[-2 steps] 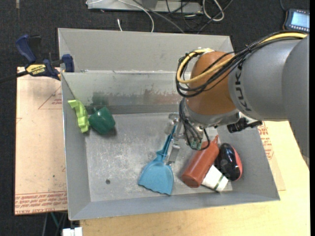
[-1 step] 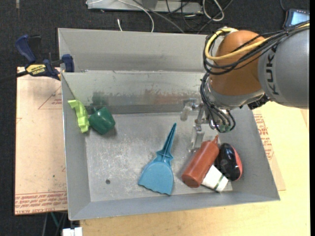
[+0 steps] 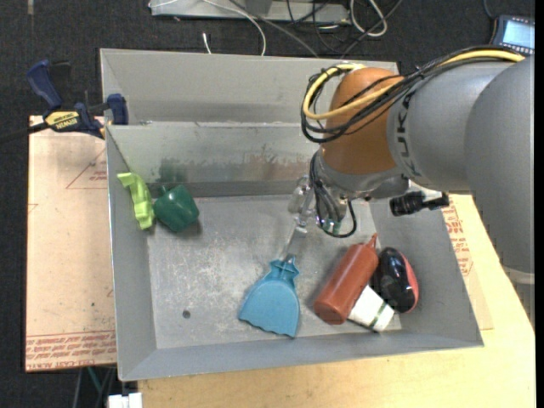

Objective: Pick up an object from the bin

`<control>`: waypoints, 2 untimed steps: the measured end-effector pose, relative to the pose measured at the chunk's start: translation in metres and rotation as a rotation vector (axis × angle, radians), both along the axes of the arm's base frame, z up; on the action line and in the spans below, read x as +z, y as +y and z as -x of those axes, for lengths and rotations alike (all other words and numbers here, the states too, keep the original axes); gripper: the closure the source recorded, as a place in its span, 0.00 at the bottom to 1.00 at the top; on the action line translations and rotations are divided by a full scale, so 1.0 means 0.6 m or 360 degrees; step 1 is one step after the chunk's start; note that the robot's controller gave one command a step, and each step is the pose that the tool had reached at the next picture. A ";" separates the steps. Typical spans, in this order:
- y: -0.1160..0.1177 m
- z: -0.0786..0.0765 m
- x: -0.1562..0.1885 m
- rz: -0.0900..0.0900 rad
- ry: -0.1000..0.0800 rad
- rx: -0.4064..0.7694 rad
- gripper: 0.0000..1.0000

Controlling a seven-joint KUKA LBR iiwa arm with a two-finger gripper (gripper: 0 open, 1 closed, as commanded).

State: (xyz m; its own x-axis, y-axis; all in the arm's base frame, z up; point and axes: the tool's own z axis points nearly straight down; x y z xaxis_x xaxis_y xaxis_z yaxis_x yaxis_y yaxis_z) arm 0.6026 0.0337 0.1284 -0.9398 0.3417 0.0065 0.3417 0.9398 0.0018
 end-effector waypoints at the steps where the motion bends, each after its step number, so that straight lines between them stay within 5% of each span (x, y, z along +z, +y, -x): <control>1: -0.041 0.029 0.037 0.0002 -0.0017 -0.0128 0.00; 2: -0.058 -0.039 -0.038 -0.0001 -0.0004 -0.0034 0.00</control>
Offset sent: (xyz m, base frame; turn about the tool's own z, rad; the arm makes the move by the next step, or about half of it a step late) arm 0.0236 -0.0349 -0.0213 0.0201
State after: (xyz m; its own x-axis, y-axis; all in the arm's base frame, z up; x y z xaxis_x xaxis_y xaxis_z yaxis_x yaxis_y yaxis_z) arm 0.6261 -0.0013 0.1056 -0.9324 0.3614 0.0041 0.3614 0.9324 0.0034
